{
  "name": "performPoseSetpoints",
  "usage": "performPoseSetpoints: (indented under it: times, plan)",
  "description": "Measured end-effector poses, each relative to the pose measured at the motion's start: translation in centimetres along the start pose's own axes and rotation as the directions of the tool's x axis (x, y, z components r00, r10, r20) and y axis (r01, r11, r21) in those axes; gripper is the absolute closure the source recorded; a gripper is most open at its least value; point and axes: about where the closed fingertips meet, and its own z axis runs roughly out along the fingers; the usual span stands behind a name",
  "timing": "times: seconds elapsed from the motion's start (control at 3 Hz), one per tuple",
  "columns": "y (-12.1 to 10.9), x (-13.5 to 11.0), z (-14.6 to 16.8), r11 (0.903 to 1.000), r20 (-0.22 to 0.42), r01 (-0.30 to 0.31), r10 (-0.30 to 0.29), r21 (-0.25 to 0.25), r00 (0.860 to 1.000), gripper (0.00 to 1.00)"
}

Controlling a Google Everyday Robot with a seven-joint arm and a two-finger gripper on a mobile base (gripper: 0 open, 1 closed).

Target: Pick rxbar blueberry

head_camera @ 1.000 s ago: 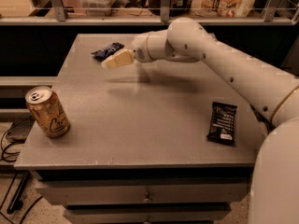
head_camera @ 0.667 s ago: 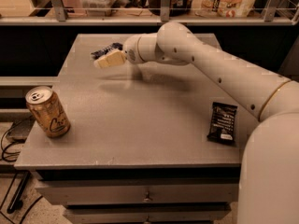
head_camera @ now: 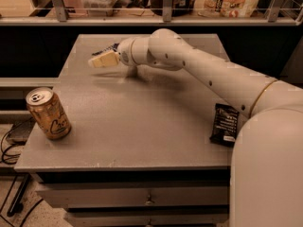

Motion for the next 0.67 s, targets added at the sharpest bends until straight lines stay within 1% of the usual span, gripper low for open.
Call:
performPoseSetpoints:
  times: [0.33, 0.67]
  plan:
    - [-0.4, 0.1, 1.3, 0.9998, 0.013, -0.021, 0.020, 0.008, 1.000, 0.00]
    - [-1.4, 0.3, 2.3, 0.9986, 0.036, -0.050, 0.049, 0.019, 0.998, 0.00]
